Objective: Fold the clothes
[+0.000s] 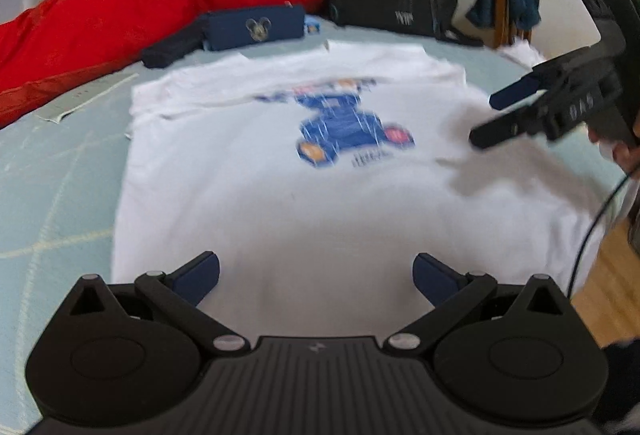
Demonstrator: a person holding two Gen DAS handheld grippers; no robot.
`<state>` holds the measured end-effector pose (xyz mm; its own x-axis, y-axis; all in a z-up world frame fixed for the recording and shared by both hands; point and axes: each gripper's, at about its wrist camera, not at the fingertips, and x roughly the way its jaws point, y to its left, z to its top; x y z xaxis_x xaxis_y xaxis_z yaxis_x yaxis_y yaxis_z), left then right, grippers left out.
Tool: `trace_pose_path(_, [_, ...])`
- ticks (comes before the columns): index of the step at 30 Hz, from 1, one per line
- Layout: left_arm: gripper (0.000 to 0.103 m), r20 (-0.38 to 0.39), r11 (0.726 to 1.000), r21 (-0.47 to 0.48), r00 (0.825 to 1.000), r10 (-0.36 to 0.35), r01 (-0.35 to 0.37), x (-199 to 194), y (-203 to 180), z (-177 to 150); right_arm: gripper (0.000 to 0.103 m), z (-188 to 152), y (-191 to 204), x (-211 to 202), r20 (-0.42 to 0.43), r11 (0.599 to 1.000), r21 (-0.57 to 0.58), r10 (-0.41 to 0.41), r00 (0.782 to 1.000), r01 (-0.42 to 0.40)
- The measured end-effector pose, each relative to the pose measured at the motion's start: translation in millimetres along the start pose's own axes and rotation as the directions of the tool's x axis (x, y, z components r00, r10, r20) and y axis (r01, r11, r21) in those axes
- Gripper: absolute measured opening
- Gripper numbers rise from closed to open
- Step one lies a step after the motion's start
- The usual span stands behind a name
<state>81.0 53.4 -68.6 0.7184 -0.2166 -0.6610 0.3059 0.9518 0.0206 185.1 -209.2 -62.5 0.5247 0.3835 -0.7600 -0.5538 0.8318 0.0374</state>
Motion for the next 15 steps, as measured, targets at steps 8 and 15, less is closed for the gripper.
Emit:
trace_pose_path(8, [0.102,-0.03,1.0,0.009,0.999,0.016,-0.016,-0.7,-19.0,-22.0,0.103,-34.7,2.6,11.1,0.046,0.999,0.034,-0.031,0.998,0.03])
trace_pose_path(15, [0.102,-0.056,0.997,-0.051,0.997,0.06,-0.062,-21.4,-28.0,-34.9,0.103,-38.4,3.8,12.1,0.056,0.998,0.044,-0.042,0.998,0.039])
